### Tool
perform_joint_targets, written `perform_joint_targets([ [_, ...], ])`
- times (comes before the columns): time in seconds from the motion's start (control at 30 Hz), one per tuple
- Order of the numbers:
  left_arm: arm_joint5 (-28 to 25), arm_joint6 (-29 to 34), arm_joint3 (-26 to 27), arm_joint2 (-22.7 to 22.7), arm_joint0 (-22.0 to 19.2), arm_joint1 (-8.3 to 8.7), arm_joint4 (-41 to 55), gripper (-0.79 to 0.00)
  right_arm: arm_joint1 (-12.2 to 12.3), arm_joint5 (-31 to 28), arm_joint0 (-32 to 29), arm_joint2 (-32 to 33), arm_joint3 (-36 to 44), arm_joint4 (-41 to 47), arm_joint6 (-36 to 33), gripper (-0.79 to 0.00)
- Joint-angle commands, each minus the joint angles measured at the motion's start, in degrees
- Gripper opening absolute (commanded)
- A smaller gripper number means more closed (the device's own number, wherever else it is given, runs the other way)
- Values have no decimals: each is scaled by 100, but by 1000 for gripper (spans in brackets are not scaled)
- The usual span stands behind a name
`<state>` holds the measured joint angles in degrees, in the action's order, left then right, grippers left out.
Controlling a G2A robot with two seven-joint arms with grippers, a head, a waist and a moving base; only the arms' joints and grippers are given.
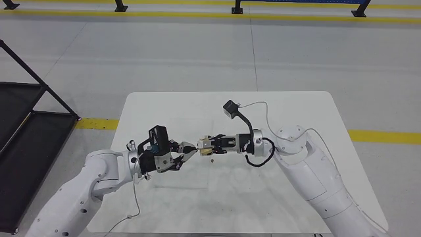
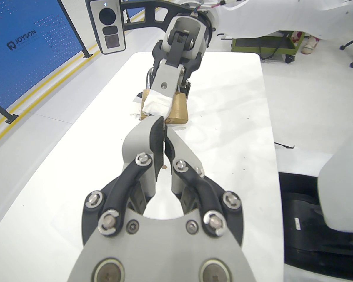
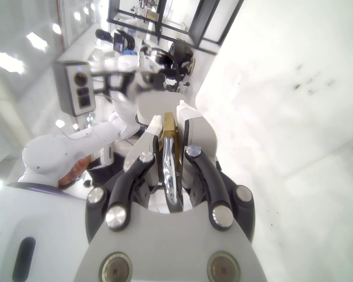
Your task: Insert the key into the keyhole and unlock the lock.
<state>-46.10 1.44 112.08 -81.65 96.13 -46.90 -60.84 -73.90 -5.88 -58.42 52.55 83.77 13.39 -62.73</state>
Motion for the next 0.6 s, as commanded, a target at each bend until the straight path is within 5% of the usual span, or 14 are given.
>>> perform_joint_targets([
  [0.0,0,-9,3,-5,1,-4,-20,-785,0,0,0,0,0,0,0,-785],
  [0.2,-20,-33,-9,-2,8,-20,-38,-785,0,0,0,0,0,0,0,-785],
  [0.23,-25,-22,-17,-1,8,-23,-16,-459,0,0,0,0,0,0,0,-785],
  [0.27,-34,-15,-25,-4,4,-25,22,0,0,0,0,0,0,0,0,-785],
  [0.57,-98,-126,-160,-370,224,-13,191,0,0,0,0,0,0,0,0,-785],
])
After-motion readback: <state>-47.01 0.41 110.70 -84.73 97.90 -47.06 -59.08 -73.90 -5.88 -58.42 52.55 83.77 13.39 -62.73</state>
